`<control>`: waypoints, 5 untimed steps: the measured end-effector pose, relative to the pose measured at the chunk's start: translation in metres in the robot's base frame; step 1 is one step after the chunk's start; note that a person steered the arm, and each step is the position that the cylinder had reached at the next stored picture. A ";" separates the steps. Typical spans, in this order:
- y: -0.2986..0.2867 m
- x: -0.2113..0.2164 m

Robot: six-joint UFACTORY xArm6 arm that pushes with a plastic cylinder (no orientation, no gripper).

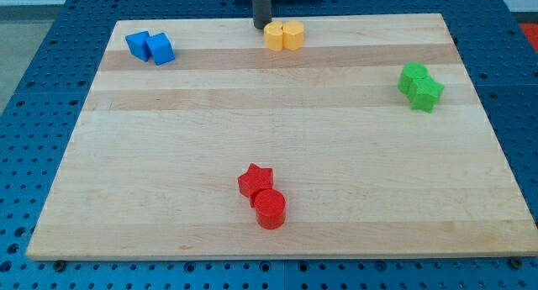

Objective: Push the yellow heart towards down and left a bit

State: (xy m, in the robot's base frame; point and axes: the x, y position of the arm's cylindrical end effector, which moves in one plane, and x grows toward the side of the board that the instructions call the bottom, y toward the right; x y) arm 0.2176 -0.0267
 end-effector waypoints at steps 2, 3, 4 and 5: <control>0.059 0.058; 0.095 0.089; 0.114 0.111; 0.104 0.111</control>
